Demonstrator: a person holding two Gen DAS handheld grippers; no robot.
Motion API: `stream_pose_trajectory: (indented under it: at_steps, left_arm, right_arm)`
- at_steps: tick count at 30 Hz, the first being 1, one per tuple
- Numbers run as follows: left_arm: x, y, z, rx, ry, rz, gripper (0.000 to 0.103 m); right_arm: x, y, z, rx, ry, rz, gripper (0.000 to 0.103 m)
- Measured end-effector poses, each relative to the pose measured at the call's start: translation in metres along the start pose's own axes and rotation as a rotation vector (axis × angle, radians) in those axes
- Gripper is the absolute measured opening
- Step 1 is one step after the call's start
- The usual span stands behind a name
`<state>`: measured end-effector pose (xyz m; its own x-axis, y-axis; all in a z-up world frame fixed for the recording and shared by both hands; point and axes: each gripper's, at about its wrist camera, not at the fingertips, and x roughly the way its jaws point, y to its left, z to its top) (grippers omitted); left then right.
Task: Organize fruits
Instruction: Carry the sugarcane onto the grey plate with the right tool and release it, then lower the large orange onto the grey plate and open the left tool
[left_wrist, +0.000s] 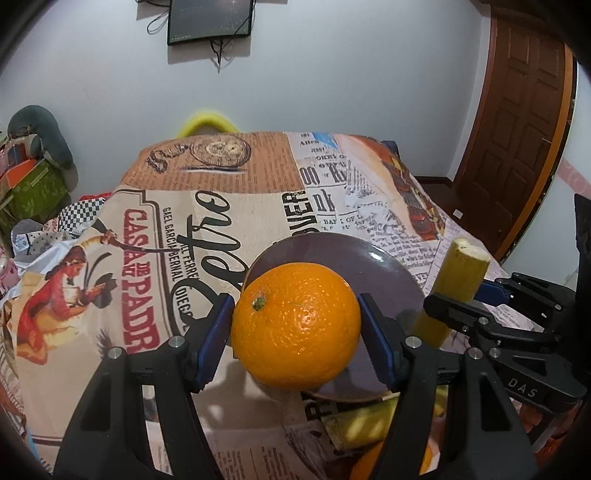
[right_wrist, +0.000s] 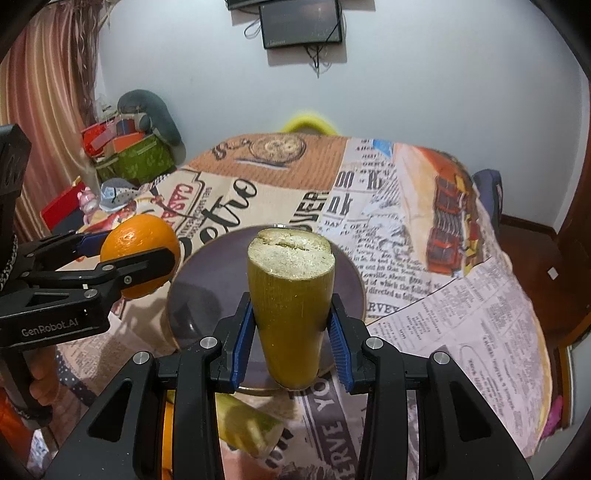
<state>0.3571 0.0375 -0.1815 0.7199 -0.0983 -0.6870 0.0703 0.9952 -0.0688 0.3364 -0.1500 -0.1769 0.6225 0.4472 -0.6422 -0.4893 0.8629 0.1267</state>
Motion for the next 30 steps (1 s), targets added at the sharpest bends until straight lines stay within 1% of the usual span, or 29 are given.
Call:
stream_pose_trajectory:
  at_steps: [6,12,16,22,27,29,30]
  left_arm:
    - [0.021,0.0,0.003,0.0,0.029,-0.004,0.067]
    - [0.04,0.0,0.001,0.001,0.073,-0.009,0.067]
    - [0.05,0.003,-0.002,-0.017,0.112,-0.022,0.067]
    - [0.05,0.001,-0.004,-0.016,0.12,-0.021,0.067]
    - [0.043,-0.003,-0.005,-0.011,0.115,-0.028,0.068]
    - [0.036,-0.005,-0.003,-0.004,0.094,-0.026,0.069]
    - [0.031,-0.006,-0.002,0.0,0.079,-0.023,0.072]
  right_arm:
    - [0.018,-0.005,0.005,0.009,0.031,0.021,0.035]
    - [0.031,0.001,0.007,-0.028,0.058,0.009,0.035]
    - [0.036,0.0,0.007,-0.026,0.066,0.014,0.035]
    - [0.035,-0.006,0.005,-0.008,0.075,0.006,0.035]
    - [0.023,-0.011,0.004,0.015,0.063,0.01,0.035]
    - [0.015,-0.011,0.002,0.02,0.055,0.01,0.036]
    - [0.013,-0.011,0.002,0.02,0.053,0.01,0.036]
